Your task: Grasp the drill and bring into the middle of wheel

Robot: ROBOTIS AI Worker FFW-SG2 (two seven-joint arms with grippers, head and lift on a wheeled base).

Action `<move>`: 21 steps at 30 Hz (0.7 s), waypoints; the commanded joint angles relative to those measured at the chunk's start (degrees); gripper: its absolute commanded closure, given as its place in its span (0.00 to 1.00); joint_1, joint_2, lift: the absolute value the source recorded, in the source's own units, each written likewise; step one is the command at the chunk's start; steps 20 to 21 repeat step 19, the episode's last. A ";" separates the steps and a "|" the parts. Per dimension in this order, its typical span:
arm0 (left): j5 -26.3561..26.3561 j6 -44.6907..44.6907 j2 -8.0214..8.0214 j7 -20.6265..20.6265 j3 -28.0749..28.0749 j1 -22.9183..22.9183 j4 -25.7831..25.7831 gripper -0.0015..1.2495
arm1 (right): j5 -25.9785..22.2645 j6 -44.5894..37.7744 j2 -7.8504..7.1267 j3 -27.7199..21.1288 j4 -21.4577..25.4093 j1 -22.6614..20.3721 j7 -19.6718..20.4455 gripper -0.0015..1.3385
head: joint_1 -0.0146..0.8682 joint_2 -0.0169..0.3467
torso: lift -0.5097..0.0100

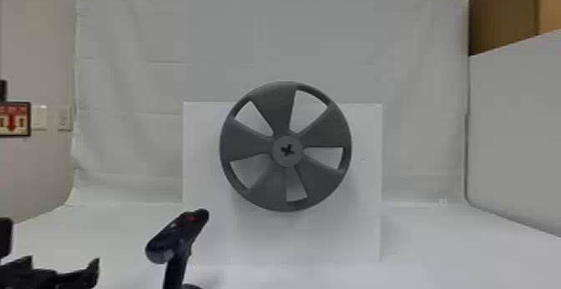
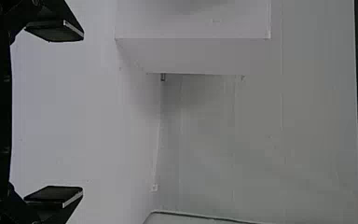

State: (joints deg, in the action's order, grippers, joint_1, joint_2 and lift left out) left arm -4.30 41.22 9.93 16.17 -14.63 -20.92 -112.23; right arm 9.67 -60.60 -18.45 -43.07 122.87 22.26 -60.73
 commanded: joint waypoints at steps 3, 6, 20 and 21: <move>0.00 -1.58 -0.09 0.00 0.04 0.53 -0.01 0.03 | 0.00 1.71 0.78 -0.26 0.00 -0.20 0.00 0.10 | 0.02 0.05 | 0.20; -1.41 -5.10 -0.35 -1.32 -0.31 1.67 -0.01 0.04 | -1.67 4.09 1.58 -0.08 0.00 -0.38 2.20 0.10 | 0.02 0.05 | 0.20; -5.28 -30.06 -1.93 -9.58 0.74 7.12 0.25 0.06 | -23.55 25.71 8.87 -1.05 0.00 -4.16 22.50 0.10 | 0.02 0.05 | 0.20; -5.28 -30.06 -1.93 -9.58 0.74 7.12 0.25 0.06 | -23.55 25.71 8.87 -1.05 0.00 -4.16 22.50 0.10 | 0.02 0.05 | 0.20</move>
